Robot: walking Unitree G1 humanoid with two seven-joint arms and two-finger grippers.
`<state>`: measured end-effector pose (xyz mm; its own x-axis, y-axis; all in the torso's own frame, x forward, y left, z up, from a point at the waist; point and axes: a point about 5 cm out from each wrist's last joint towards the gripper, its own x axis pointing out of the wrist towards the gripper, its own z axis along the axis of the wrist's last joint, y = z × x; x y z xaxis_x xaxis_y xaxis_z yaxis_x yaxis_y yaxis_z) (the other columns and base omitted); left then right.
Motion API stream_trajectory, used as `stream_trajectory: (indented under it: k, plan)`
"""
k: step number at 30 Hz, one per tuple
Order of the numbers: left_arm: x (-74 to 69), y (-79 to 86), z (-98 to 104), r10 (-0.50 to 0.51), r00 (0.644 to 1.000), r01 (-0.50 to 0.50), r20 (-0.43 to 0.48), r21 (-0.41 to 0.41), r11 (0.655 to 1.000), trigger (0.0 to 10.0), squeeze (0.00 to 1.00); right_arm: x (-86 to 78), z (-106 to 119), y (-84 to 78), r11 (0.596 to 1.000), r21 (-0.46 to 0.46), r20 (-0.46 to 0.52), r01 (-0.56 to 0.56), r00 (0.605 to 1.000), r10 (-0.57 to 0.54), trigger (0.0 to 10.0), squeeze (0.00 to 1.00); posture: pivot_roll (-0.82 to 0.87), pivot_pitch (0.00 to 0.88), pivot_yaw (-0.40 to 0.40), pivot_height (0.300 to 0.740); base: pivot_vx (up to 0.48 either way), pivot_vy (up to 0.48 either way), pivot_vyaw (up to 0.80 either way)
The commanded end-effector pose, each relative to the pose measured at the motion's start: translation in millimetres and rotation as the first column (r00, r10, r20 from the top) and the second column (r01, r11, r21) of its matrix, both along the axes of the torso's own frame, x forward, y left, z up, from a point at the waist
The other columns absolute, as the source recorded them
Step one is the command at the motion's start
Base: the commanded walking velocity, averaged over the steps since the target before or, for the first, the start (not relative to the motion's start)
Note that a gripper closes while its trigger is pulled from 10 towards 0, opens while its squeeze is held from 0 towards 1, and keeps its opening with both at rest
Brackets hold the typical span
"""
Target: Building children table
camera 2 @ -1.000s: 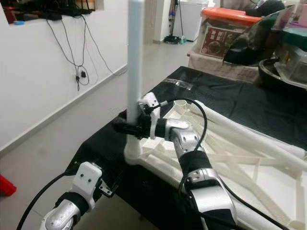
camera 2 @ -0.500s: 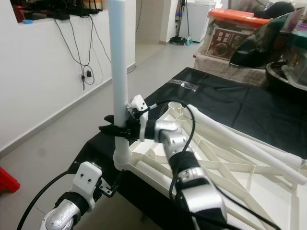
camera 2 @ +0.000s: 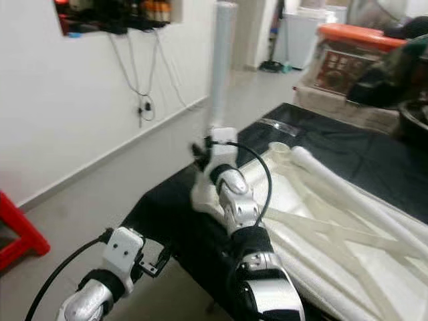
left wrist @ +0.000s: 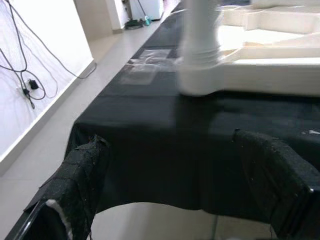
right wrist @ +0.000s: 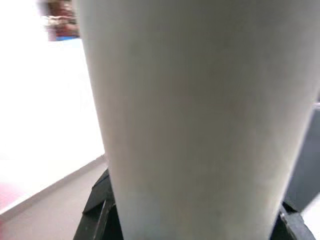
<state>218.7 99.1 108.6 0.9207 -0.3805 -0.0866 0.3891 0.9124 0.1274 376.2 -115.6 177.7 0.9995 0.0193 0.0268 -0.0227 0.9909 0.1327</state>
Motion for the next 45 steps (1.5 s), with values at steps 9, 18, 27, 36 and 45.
stream_trajectory:
  k: [9, 18, 27, 36, 45]
  plan:
    - [0.1, -2.0, -2.0, -0.006, 1.0, 0.006, -0.005, 0.003, 1.0, 10.0, 0.0, -19.3, -7.2, 31.8, 0.953, 0.169, -0.073, 0.251, 0.968, -0.242, 6.3, 0.0, 0.19, 0.0, -0.089, 0.74, 0.0, 0.0, 0.0]
    - [0.5, -2.7, -1.2, -0.006, 1.0, 0.006, -0.006, -0.005, 1.0, 10.0, 0.0, -13.2, -4.6, 33.3, 0.985, 0.168, 0.011, -0.035, 0.999, 0.034, 10.0, 0.0, 0.17, 0.0, -0.087, 0.74, 0.0, 0.0, 0.0]
    - [2.5, -3.5, -1.3, -0.014, 1.0, 0.014, -0.007, -0.005, 1.0, 10.0, 0.0, -0.4, -8.4, 15.0, 0.82, -0.001, -0.039, -0.572, 0.82, 0.571, 10.0, 0.0, 0.15, 0.0, -0.083, 0.74, 0.0, 0.0, 0.0]
    - [3.7, -4.0, -0.6, -0.013, 1.0, 0.013, -0.004, -0.006, 1.0, 10.0, 0.0, -1.9, 6.7, 26.1, 0.468, -0.021, -0.096, -0.884, 0.468, 0.879, 10.0, 0.0, 0.11, 0.006, -0.073, 0.74, 0.0, 0.0, 0.0]
    - [2.4, -2.8, -0.5, -0.01, 1.0, 0.01, -0.005, -0.004, 1.0, 10.0, 0.0, -2.9, 17.3, 37.3, 0.28, -0.006, -0.086, -0.96, 0.28, 0.956, 10.0, 0.0, 0.11, 0.009, -0.076, 0.74, 0.0, 0.0, 0.0]
